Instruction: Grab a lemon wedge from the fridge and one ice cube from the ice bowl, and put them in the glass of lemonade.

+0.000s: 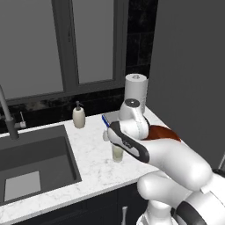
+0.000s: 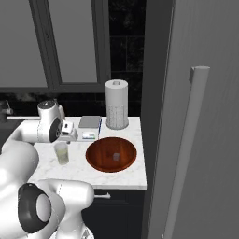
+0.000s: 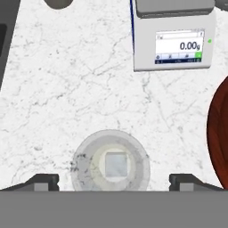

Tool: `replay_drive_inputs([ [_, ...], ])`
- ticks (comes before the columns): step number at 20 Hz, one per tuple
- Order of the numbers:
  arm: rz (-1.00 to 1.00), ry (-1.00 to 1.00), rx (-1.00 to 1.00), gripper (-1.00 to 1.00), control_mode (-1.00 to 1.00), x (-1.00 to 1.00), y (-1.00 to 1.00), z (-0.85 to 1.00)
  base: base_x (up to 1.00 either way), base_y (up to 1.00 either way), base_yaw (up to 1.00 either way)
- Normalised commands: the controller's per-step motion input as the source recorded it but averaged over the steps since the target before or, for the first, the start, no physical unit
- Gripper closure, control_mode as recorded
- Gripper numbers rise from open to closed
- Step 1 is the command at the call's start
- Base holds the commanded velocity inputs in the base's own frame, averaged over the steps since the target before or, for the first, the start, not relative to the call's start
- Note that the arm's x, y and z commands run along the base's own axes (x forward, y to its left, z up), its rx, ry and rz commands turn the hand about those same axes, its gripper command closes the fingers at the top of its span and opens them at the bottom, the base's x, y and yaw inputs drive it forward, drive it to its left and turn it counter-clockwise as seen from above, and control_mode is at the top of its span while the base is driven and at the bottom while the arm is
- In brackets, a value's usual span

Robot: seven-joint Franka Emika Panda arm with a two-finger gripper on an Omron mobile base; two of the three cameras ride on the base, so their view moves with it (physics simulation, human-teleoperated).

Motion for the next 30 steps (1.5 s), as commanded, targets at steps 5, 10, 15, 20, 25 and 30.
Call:
replay_drive_inputs([
  [5, 0.0, -0.02, 0.05, -1.0, -1.0, -0.28, 0.0, 0.13, 0.0, 0.0, 0.0],
  [10, 0.0, -0.03, 0.04, -1.0, -1.0, -0.3, 0.0, 0.1, 0.0, 0.0, 0.0],
  [15, 0.0, -0.11, 0.04, -1.0, -1.0, -0.42, 0.0, 0.16, 0.0, 0.0, 0.0],
  [20, 0.0, -0.04, 0.0, -1.0, -1.0, -0.91, -0.15, 0.53, 0.0, 0.0, 0.0],
  [25, 0.0, 0.0, 0.0, -1.0, -1.0, -0.96, -0.49, 0.54, 0.0, 0.0, 0.0],
  [30, 0.01, 0.0, 0.0, -1.0, -1.0, -0.8, -0.58, 0.74, 0.0, 0.0, 0.0],
])
